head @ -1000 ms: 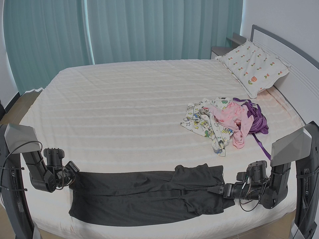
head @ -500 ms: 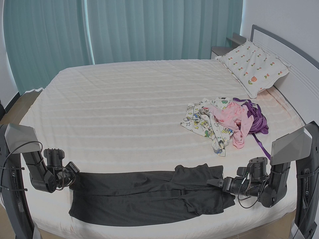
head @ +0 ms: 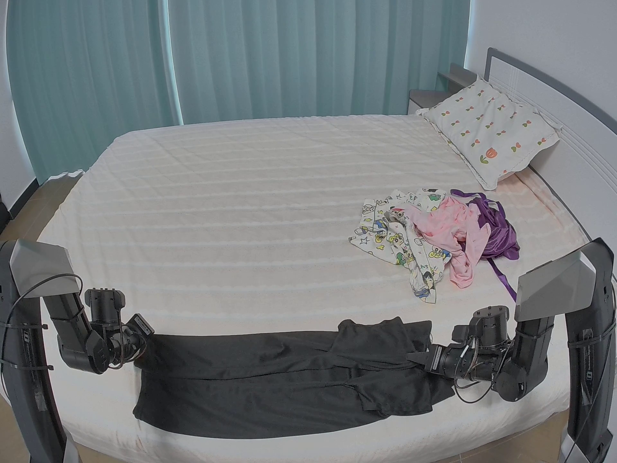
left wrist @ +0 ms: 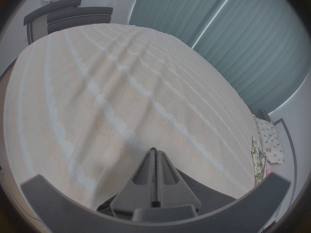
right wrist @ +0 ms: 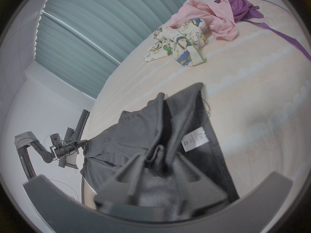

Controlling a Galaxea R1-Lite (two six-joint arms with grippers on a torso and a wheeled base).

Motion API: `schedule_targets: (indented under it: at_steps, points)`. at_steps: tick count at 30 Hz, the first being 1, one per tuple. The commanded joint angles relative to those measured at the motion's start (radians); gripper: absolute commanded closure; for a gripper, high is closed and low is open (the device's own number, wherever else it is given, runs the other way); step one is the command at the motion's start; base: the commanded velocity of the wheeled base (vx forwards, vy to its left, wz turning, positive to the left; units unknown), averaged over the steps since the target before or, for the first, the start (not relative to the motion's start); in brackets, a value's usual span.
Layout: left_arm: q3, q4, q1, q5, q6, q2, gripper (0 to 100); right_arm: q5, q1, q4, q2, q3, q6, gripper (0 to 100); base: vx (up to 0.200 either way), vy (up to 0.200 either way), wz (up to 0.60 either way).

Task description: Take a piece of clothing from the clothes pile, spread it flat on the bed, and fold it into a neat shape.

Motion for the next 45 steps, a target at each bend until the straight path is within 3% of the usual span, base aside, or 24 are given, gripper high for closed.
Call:
schedule_targets:
  at_steps: [1,10,11,15,16,24,29,34,45]
  points:
    - [0.001,0.0,0.001,0.001,0.0,0.002,100,0.0,-0.013,0.001,-0.004,0.034,-0.031,100,0.0,0.0,0.0]
    - [0.004,0.0,-0.001,0.001,0.003,0.002,100,-0.002,-0.033,0.001,-0.029,0.069,-0.07,100,0.0,0.0,0.0]
    - [0.004,0.0,-0.001,0.001,0.003,0.002,100,-0.002,-0.033,0.002,-0.029,0.069,-0.07,0,0.0,0.0,0.0]
    - [0.019,-0.002,-0.003,0.0,0.006,-0.002,100,-0.002,-0.033,0.004,-0.03,0.069,-0.07,0,0.0,0.0,0.0]
    - [0.02,-0.002,-0.003,0.0,0.006,-0.002,0,-0.002,-0.033,0.004,-0.03,0.069,-0.07,0,0.0,0.0,0.0]
    - [0.062,-0.088,0.002,0.0,0.003,-0.011,0,0.004,-0.085,0.004,-0.137,0.048,-0.056,0,0.0,0.0,0.0]
    - [0.062,-0.115,0.031,-0.012,-0.012,-0.032,0,0.006,-0.033,-0.007,-0.139,0.014,-0.014,0,0.0,0.0,0.0]
    - [0.05,-0.114,0.054,-0.097,-0.155,-0.086,0,0.001,0.013,0.008,-0.075,-0.047,-0.008,0,0.0,0.0,0.0]
    - [0.05,-0.117,0.051,-0.109,-0.158,-0.081,0,0.003,0.019,0.091,0.005,-0.092,-0.054,0,0.0,0.0,0.0]
